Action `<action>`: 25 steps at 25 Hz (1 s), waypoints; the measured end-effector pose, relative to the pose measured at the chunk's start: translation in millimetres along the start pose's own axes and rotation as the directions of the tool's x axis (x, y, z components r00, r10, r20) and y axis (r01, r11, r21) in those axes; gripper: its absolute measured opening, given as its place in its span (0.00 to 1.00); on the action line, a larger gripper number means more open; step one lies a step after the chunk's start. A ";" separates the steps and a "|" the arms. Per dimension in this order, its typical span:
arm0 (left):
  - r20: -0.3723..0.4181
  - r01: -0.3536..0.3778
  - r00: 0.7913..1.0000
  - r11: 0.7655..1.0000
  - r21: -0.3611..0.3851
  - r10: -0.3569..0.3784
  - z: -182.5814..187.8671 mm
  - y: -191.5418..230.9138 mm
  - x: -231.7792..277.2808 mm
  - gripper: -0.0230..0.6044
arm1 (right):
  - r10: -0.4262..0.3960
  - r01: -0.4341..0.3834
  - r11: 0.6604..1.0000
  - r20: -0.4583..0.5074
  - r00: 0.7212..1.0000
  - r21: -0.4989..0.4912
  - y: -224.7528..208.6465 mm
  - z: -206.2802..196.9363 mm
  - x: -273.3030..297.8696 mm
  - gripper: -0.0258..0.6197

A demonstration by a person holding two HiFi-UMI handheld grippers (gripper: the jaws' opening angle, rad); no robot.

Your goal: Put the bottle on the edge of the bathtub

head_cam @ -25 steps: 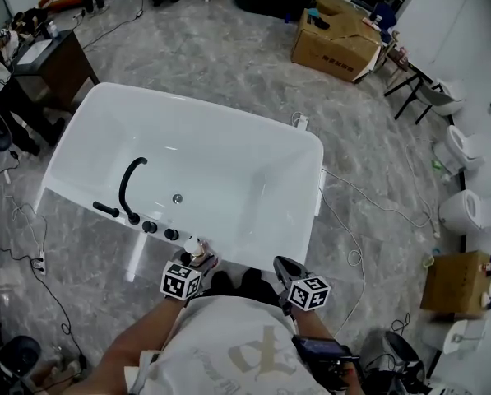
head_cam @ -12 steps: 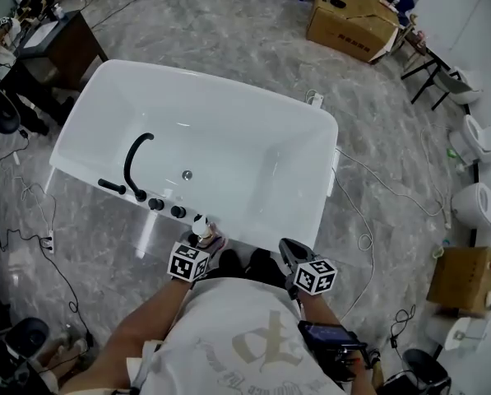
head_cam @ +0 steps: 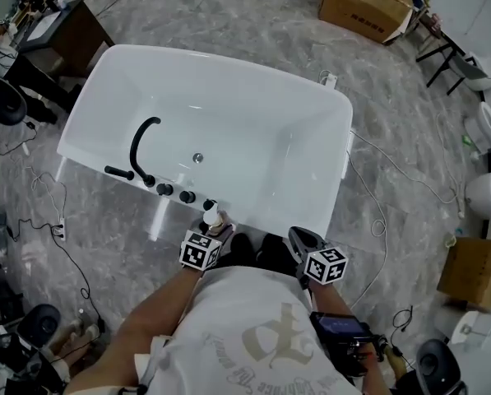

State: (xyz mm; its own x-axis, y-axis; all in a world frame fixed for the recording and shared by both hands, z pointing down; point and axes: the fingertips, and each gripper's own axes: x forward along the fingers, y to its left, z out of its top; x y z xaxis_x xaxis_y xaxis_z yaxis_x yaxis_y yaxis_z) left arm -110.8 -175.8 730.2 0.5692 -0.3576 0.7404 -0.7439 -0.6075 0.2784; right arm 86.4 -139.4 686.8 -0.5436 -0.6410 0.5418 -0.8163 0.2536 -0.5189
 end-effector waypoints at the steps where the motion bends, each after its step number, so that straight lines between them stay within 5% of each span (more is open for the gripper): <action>1: -0.003 -0.003 1.000 1.000 0.002 0.003 -1.8 0.2 1.8 0.39 | 0.001 -0.001 1.000 -0.005 1.000 0.000 -1.2 -0.6 0.2 0.05; 25: -0.119 -0.070 0.990 0.997 0.030 0.073 -17.6 22.8 60.9 0.39 | 0.062 -0.061 0.998 -0.118 0.991 0.017 -14.5 -10.0 30.2 0.05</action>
State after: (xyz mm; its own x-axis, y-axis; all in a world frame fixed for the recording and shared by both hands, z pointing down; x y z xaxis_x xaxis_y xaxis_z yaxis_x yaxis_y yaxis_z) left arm -99.2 -198.9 792.4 0.4672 -0.3141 0.8265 -0.7710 -0.6022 0.2071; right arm 79.9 -155.2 717.2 -0.6127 -0.5341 0.5826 -0.7784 0.2801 -0.5619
